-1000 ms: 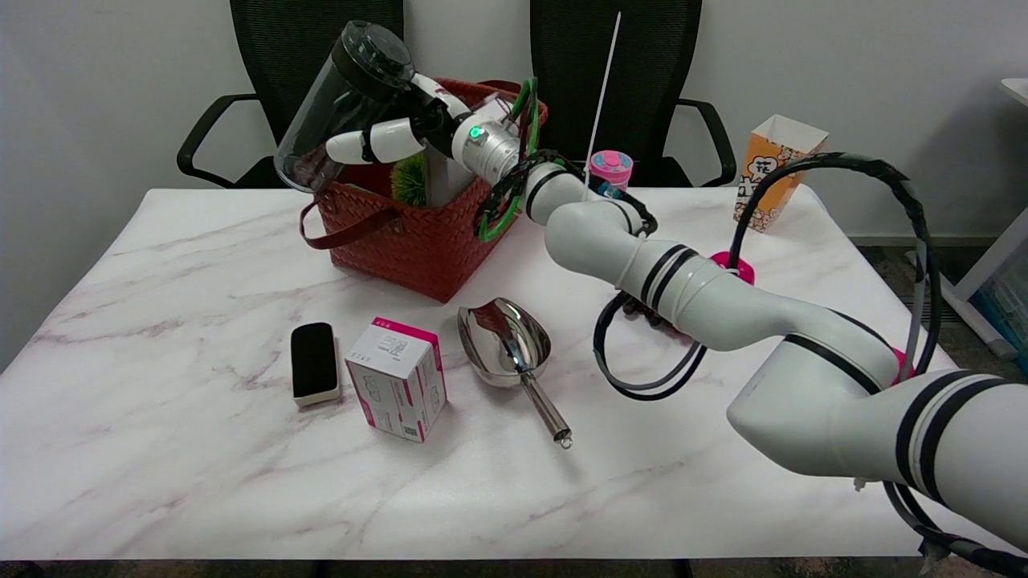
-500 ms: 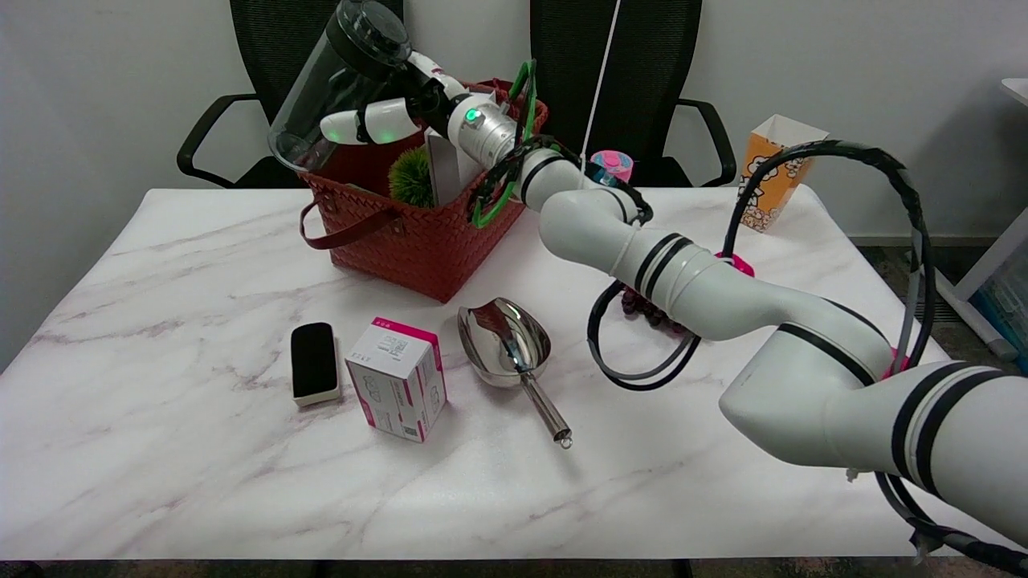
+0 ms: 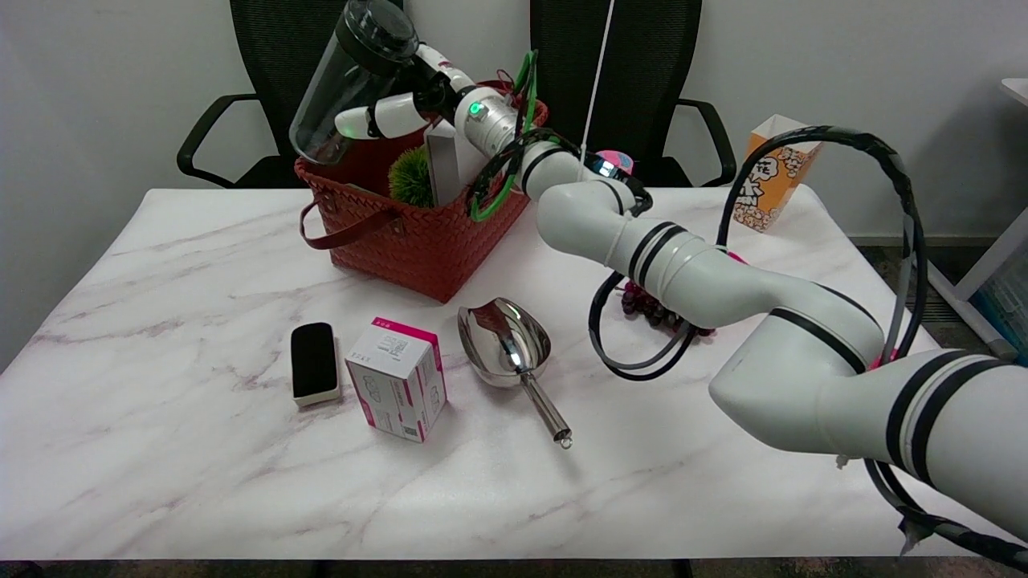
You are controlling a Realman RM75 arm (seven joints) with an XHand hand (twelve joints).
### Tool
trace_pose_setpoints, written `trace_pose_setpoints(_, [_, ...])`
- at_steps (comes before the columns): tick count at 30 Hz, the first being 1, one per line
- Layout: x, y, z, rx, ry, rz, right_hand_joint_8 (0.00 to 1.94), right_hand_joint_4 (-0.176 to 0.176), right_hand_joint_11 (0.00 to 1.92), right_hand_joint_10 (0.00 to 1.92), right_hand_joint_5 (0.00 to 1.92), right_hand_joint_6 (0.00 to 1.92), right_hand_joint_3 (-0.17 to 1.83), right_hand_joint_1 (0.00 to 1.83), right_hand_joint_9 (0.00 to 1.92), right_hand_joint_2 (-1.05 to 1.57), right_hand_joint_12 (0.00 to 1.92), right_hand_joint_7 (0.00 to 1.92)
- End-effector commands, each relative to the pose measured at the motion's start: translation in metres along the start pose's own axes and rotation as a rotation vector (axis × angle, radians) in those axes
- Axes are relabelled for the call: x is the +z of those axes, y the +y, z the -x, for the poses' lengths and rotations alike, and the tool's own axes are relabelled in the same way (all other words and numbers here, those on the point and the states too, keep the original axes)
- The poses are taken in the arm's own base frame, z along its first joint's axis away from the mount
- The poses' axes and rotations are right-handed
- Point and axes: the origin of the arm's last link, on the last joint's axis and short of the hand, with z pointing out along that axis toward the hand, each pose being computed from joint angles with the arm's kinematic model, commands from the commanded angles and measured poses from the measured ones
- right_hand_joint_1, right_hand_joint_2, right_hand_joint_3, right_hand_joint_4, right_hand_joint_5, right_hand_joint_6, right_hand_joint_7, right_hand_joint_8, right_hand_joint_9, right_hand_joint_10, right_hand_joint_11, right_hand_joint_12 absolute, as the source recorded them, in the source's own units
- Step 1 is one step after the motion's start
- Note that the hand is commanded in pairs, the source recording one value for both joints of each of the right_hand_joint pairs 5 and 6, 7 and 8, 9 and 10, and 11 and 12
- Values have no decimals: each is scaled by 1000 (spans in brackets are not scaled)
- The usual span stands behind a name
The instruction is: Place the black water bottle into the brown storage basket.
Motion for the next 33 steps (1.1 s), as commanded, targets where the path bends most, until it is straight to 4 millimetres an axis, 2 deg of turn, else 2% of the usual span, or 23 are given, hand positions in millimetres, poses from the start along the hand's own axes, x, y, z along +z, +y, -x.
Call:
trace_pose_setpoints(1, [6,13,-11,-139,36,41,1005,0,604,708,862,862,695,1138,708,995,604,1005])
trace_pose_setpoints(10, [8,10,-11,-236,41,32,1007,0,568,687,874,874,698,1131,687,1006,568,1007])
trace_pose_setpoints(11, [7,15,-12,-236,44,43,1008,0,552,679,876,876,702,1130,679,1004,552,1008])
trace_pose_setpoints(14, [8,11,-10,-237,40,34,1008,0,487,652,875,875,720,1131,652,993,487,1008])
trace_pose_setpoints(16, [7,13,-9,-233,38,36,1002,0,411,587,874,874,749,1136,587,960,411,1002])
trace_pose_setpoints(18, [7,13,-9,-232,38,38,981,0,415,514,865,865,785,1142,514,897,415,981])
trace_pose_setpoints(23, [6,14,-9,-229,36,36,919,0,424,510,843,843,838,1140,510,785,424,919])
trace_pose_setpoints(27, [6,12,-9,-238,34,29,707,0,334,423,808,808,903,1141,423,630,334,707])
trace_pose_setpoints(30, [6,10,-8,-242,33,25,525,0,83,296,755,755,980,1141,296,399,83,525])
trace_pose_setpoints(31, [6,10,-8,-242,33,23,502,0,10,229,729,729,983,1136,229,325,10,502])
trace_pose_setpoints(33, [6,10,-8,-242,33,23,406,0,0,110,661,661,865,1121,110,229,0,406])
